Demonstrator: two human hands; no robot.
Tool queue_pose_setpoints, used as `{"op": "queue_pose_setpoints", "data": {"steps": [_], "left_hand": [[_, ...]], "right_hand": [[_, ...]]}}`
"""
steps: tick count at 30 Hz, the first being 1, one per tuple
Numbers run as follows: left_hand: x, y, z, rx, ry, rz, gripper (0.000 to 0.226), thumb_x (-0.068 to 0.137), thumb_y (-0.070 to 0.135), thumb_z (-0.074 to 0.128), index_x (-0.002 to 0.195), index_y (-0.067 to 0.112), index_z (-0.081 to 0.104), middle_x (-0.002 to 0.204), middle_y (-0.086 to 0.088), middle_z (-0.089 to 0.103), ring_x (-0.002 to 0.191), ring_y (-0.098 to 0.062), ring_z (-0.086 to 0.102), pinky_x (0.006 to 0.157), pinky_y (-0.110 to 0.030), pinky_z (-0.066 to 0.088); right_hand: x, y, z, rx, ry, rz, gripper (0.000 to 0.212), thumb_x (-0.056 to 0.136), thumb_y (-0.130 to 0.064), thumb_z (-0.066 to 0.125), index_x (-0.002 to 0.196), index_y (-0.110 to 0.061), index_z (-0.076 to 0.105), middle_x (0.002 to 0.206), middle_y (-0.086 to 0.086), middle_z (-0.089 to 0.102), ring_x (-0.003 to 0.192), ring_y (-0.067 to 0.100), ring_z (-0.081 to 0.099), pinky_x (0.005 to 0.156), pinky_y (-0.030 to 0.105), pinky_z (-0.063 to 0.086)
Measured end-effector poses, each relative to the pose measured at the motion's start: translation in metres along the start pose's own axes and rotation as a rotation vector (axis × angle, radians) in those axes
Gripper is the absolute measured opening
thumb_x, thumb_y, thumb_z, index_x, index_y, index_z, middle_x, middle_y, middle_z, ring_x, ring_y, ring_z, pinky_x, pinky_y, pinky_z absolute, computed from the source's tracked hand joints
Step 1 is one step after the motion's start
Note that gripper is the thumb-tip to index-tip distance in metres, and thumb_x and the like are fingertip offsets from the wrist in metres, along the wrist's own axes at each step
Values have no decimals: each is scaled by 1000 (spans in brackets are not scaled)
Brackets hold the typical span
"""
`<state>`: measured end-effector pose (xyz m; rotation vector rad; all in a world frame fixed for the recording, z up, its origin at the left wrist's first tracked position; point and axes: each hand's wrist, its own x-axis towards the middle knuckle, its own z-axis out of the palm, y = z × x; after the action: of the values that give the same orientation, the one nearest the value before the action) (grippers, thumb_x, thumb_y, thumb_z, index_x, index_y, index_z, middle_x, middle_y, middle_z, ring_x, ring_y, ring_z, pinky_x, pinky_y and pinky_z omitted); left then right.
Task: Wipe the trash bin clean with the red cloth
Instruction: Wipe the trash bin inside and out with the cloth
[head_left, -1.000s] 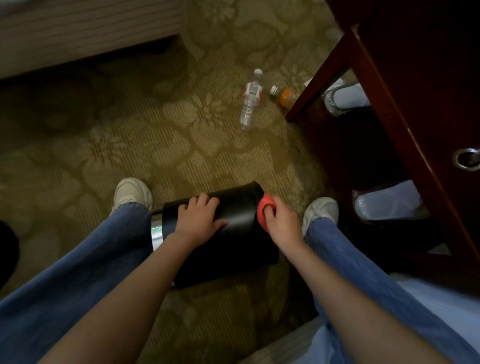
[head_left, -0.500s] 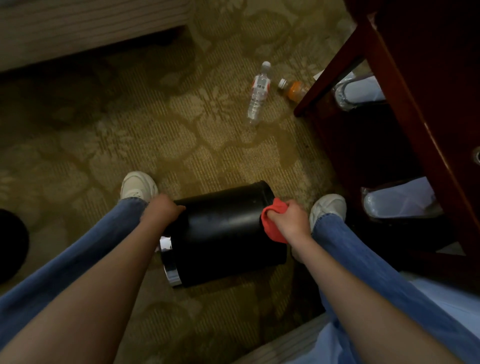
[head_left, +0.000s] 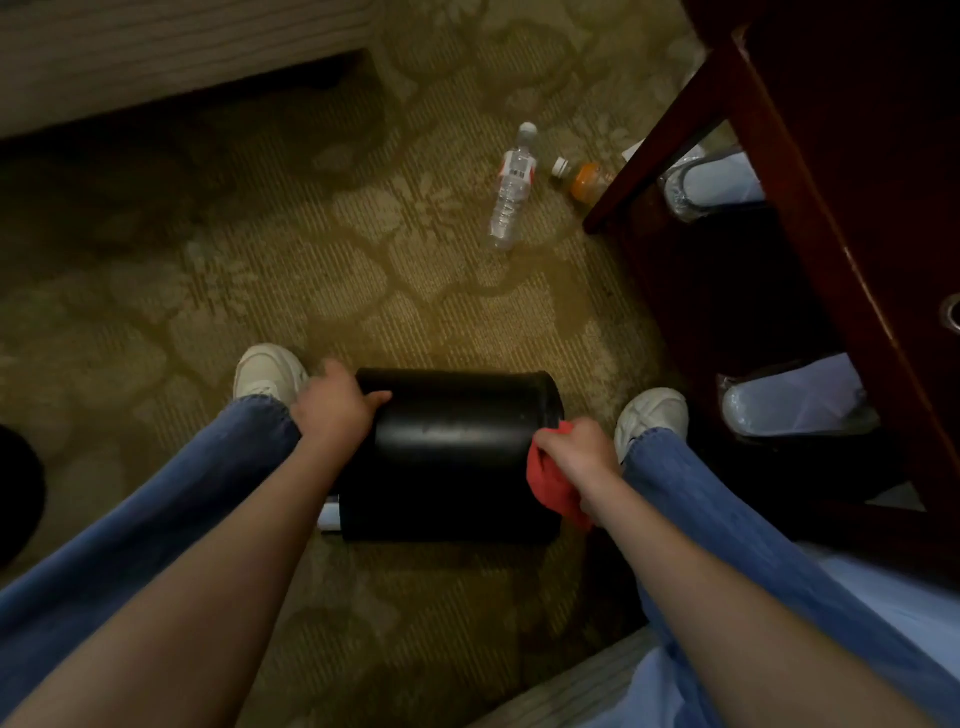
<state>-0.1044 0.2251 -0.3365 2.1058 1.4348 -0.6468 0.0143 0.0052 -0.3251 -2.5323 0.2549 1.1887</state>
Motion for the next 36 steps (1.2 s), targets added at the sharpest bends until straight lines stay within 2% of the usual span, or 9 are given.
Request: {"op": "queue_pose_setpoints", "data": {"steps": [5,11,15,21,23,25,29,32,36], "left_hand": [[6,14,-7,-5,67,33,65,80,45,68,120,4,39,118,-25,57,111,-43,53,90,-48,41],[7,2,-20,-76,123,13,65,79,41,70,123,7,36,118,-24,57,112,-43,52,94,-51,38],[7,-4,-22,-76,70,54,72,79,40,70,132,12,30,122,-22,55,114,-41,51,97,-54,38],[6,-7,-26,-61,-32,87,81,79,39,70,139,14,22,132,-23,45,116,-40,50,94,-53,45],[-3,6,-28,76,4,127,91,81,43,67,148,17,9,145,-22,26,128,-41,36,100,-54,37],[-12,23,-26,244,47,288,100,81,50,64,150,20,-1,154,-17,8,140,-38,16,109,-57,23],[-21,49,-4,428,-83,548,110,77,57,64,149,25,-11,158,-10,-11,146,-31,-9,116,-56,1],[-23,59,9,486,-71,542,111,77,56,65,149,25,-14,158,-12,-13,145,-33,-11,115,-56,0],[-19,64,5,577,9,529,120,71,61,68,149,21,-13,156,-13,3,144,-34,4,114,-57,8]], "right_hand": [[0,7,8,156,43,40,43,58,-42,63,84,-8,66,86,13,67,88,34,62,85,46,49],[-4,-8,6,63,68,-72,22,78,-26,67,86,-16,49,83,2,52,87,24,52,88,42,43],[-4,0,10,10,36,-133,21,83,-20,64,90,-13,46,86,4,51,83,22,50,70,30,36],[-10,7,15,-4,16,-208,25,86,-14,62,107,-8,50,89,2,50,88,21,55,67,24,33],[-11,7,13,19,35,-231,31,87,-15,62,114,-6,50,95,2,52,90,17,54,69,22,34],[-12,6,10,39,65,-257,33,87,-16,63,116,-7,50,101,3,55,92,15,52,72,22,35],[-14,3,4,50,179,-325,33,86,-20,64,115,-12,52,103,-2,52,93,11,49,75,21,35],[-21,-1,2,76,363,-418,34,83,-22,65,114,-13,54,107,-2,53,99,12,49,81,22,37],[-22,-9,-1,-19,501,-608,48,82,-22,65,127,-14,51,119,2,52,115,18,43,97,36,35]]}}
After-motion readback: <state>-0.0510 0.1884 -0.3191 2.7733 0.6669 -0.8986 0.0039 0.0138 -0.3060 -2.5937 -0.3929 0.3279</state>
